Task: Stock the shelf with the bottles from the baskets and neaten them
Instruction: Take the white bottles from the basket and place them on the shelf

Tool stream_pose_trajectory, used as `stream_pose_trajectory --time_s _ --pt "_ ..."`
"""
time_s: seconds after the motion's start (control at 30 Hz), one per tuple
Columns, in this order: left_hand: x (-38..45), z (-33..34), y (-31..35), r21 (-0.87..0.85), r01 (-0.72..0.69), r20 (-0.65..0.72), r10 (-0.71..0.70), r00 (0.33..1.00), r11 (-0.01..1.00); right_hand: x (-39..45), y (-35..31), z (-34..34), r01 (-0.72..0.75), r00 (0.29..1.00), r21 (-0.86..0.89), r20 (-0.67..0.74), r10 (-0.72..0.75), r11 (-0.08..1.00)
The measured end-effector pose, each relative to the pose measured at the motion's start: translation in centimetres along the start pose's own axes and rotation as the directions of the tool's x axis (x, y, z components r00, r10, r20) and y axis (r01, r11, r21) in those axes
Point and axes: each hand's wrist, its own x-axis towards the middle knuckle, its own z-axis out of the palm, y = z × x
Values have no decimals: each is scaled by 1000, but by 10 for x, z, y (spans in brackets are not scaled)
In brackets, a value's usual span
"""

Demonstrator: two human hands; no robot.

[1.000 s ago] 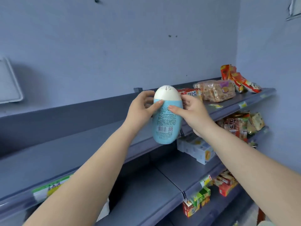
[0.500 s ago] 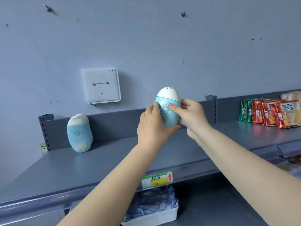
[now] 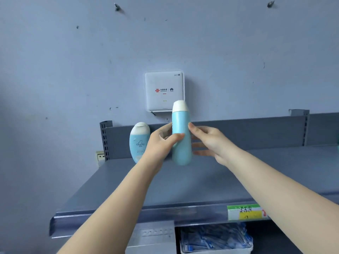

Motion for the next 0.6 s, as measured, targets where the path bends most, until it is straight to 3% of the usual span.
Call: stream_pose_trajectory --time_s 0.07,0.13,0.37,0.6 --pt "1 -18 -6 25 -2 20 2 1000 1000 6 3 20 -112 991 -8 78 113 994" --pt "-1 -35 -13 57 -18 50 15 999 998 12 5 37 -129 987 20 99 126 991" --pt "1 -86 -30 88 -55 70 48 996 995 39 18 82 -45 999 66 24 44 997" --pt "8 -115 -44 200 -31 89 14 996 979 61 24 105 22 996 61 83 -27 998"
